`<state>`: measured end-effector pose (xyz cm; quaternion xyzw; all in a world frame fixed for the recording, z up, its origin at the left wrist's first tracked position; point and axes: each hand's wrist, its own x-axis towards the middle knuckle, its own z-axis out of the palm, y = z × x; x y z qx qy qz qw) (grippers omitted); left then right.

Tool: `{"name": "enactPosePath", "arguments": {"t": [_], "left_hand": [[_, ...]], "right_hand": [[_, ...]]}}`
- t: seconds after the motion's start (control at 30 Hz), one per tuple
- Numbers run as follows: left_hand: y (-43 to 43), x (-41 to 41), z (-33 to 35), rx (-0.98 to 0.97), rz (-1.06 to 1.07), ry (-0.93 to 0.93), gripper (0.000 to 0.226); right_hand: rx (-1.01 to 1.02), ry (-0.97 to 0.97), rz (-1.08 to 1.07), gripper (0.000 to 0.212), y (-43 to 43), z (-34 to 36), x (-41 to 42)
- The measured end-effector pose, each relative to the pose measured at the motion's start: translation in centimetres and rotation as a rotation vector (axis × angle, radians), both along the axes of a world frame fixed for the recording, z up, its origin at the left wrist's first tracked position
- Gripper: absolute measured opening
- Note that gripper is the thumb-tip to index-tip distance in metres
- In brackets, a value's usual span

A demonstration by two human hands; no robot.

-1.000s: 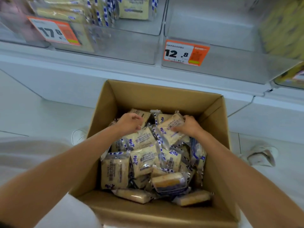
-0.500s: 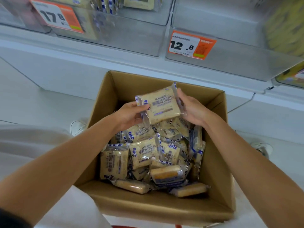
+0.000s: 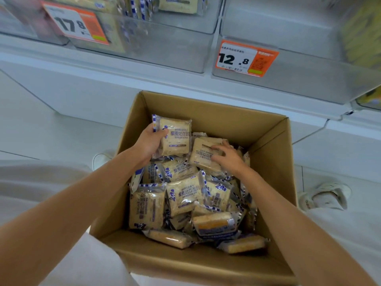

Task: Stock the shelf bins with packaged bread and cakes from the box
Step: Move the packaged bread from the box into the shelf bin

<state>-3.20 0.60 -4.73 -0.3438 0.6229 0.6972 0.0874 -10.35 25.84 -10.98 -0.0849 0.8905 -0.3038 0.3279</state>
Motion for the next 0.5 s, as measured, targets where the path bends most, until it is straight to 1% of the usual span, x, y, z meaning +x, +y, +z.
{"name": "enactPosePath", "arguments": {"t": [0.03,0.1,0.13,0.2,0.23,0.3,0.33,0.43,0.47,0.5], "left_hand": [[-0.1,0.1,0.0,-0.012,-0.009,0.000,0.020],[-0.3,0.3,0.1,-0.019,-0.021,0.010,0.022],[-0.3,0.4,0.3,-0.013,-0.021,0.013,0.023],[-0.5,0.6,0.5,-0.013,-0.015,0.012,0.023],[-0.6,0.7,0.6,-0.011,-0.017,0.012,0.023],[-0.9,1.0,0.9,0.018,-0.025,0.013,0.026],[-1.0,1.2,1.1,0.035,-0.029,0.014,0.026],[-1.5,1.5,1.9,0.020,-0.041,0.049,0.025],[-1.6,1.5,2.4,0.003,-0.035,0.066,0.025],[-1.8,1.4,3.0,-0.009,-0.026,0.083,0.024]], "right_hand": [[0.026,0.056,0.015,0.060,0.0,0.1,-0.5],[0.145,0.190,0.170,0.069,-0.7,0.6,-1.3],[0.190,0.201,0.249,0.076,-1.2,0.8,-1.5],[0.286,0.182,0.337,0.089,-2.5,0.9,-1.9],[0.341,0.201,0.373,0.089,-3.0,0.7,-2.1],[0.384,0.213,0.410,0.076,-3.6,1.0,-2.2],[0.340,0.174,0.399,0.068,-3.7,1.5,-2.3],[0.066,0.054,0.260,0.034,-3.2,5.1,-2.7],[-0.001,0.050,0.202,0.027,-2.9,6.8,-2.8],[-0.057,0.048,0.143,0.029,-2.6,8.9,-2.9]]}}
